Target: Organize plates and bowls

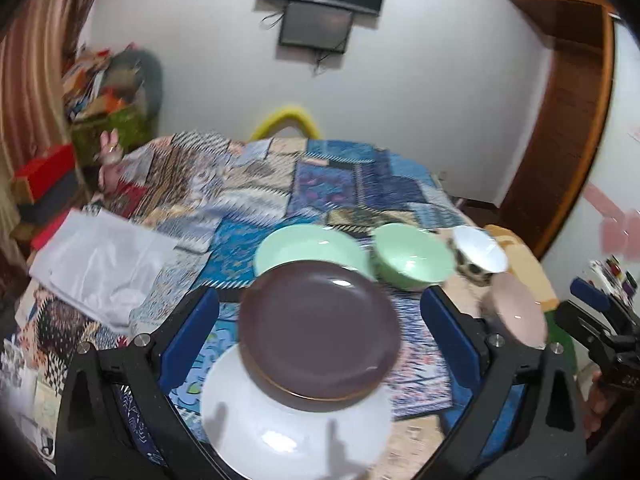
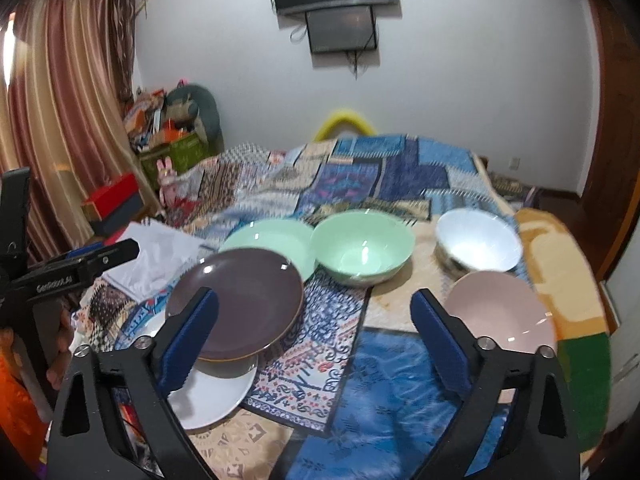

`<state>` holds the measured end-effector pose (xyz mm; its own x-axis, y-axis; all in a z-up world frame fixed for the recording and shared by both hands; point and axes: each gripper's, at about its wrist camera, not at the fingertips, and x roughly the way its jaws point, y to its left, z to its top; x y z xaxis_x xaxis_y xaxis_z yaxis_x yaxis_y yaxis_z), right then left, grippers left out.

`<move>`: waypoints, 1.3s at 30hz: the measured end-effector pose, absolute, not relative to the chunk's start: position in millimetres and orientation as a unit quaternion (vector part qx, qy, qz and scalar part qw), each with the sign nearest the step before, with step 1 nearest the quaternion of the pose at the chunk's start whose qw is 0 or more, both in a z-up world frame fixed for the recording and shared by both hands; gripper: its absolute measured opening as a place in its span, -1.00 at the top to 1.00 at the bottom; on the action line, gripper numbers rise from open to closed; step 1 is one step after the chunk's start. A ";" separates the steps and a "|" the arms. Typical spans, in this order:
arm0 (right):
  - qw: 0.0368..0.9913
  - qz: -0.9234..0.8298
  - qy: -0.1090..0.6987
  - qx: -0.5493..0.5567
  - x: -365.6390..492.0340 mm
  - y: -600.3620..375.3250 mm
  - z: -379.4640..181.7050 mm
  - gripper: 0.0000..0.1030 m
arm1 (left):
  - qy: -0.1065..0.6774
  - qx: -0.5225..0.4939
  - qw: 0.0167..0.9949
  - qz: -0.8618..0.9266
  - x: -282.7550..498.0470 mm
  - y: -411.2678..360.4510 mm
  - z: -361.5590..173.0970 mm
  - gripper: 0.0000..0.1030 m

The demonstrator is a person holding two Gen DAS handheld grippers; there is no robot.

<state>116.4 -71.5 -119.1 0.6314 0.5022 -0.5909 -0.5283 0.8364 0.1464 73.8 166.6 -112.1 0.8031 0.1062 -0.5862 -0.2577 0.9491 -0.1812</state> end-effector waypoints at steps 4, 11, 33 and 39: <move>0.889 0.291 0.351 -0.031 131.7 -52.4 -141.9 -0.65 | 0.328 -0.128 0.929 0.113 90.8 196.1 -138.6 -0.98; 0.866 0.292 0.404 -0.044 153.5 -27.5 -175.6 -0.46 | 0.380 -0.114 0.912 0.102 125.8 228.7 -183.6 -0.83; 0.819 0.321 0.476 -0.011 187.2 0.2 -219.6 0.37 | 0.474 -0.145 0.868 0.027 169.4 246.6 -241.4 0.38; 0.817 0.323 0.478 0.000 186.8 3.5 -219.3 0.47 | 0.471 -0.145 0.870 0.025 165.9 245.1 -241.1 0.38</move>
